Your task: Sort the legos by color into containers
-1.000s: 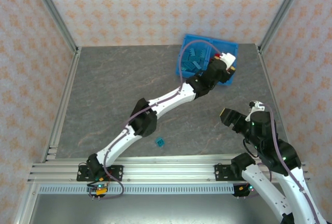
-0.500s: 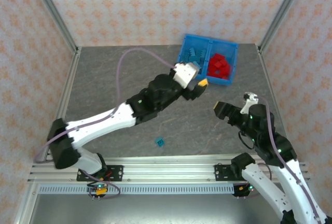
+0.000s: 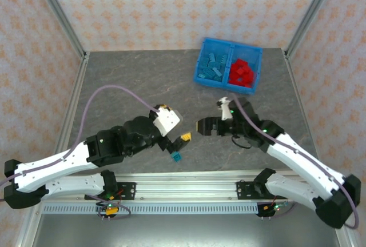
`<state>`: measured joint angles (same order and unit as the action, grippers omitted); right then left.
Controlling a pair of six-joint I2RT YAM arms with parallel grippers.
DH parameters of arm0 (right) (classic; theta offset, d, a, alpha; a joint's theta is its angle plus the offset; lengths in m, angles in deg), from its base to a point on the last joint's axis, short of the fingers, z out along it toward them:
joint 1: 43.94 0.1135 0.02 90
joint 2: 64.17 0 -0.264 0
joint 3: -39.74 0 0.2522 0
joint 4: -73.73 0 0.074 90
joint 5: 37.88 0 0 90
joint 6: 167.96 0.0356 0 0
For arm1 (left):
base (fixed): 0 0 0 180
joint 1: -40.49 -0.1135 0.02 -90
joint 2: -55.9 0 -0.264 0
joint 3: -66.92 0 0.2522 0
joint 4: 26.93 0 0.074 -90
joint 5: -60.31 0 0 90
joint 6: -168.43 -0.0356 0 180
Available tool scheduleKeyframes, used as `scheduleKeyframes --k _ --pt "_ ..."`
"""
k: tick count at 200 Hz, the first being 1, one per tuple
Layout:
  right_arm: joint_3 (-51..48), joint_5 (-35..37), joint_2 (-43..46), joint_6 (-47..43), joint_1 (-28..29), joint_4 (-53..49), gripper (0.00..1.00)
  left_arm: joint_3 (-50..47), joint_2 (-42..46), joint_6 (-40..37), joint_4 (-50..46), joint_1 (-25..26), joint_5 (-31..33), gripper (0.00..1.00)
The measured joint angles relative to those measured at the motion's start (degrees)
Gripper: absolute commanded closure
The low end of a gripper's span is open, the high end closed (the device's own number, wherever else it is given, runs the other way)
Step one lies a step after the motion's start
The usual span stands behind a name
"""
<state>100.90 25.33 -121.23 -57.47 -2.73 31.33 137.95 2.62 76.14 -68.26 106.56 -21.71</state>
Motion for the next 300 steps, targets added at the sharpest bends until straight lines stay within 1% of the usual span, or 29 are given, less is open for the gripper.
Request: scheduleKeyframes --k 25,52,93,108,128,151,181,232,260,285,300 --pt "1.73 1.90 -8.70 -1.62 7.30 0.02 0.01 -0.04 0.02 7.08 -10.38 3.50 0.68 0.01" --pt "4.09 4.50 -18.29 -3.23 13.51 0.17 0.01 -2.27 1.92 15.23 -15.91 7.72 1.53 0.01" --pt "8.50 6.49 -29.77 -5.22 18.27 1.07 0.00 -6.43 4.22 27.06 -22.01 18.01 5.62 0.01" --pt "9.68 6.91 -33.44 -5.81 19.69 2.23 0.02 -8.28 5.92 30.32 -23.32 19.87 6.88 0.01" --pt "10.43 7.82 -37.94 -6.62 21.29 2.99 0.05 -10.69 9.68 33.66 -24.74 20.59 7.96 0.01" --pt "10.73 10.10 -42.18 -7.85 23.04 3.02 0.14 -12.44 13.57 35.91 -25.86 20.59 8.74 0.01" --pt "11.23 12.26 -42.82 -7.52 23.37 2.91 0.28 -12.74 15.26 36.98 -26.18 20.59 9.25 0.01" --pt "11.21 14.40 -43.17 -7.28 23.19 3.02 0.60 -12.87 15.26 37.00 -26.21 20.59 9.29 0.01" --pt "11.04 13.90 -43.17 -6.36 23.26 5.38 0.67 -12.87 15.26 36.98 -26.21 20.59 9.29 0.01" --pt "10.03 13.46 -42.21 -5.49 23.21 7.54 0.71 -12.87 15.26 36.79 -26.18 20.59 9.53 0.00" --pt "8.68 13.29 -39.71 -4.52 22.18 8.33 0.72 -12.87 15.30 36.26 -26.05 20.59 9.92 0.00"
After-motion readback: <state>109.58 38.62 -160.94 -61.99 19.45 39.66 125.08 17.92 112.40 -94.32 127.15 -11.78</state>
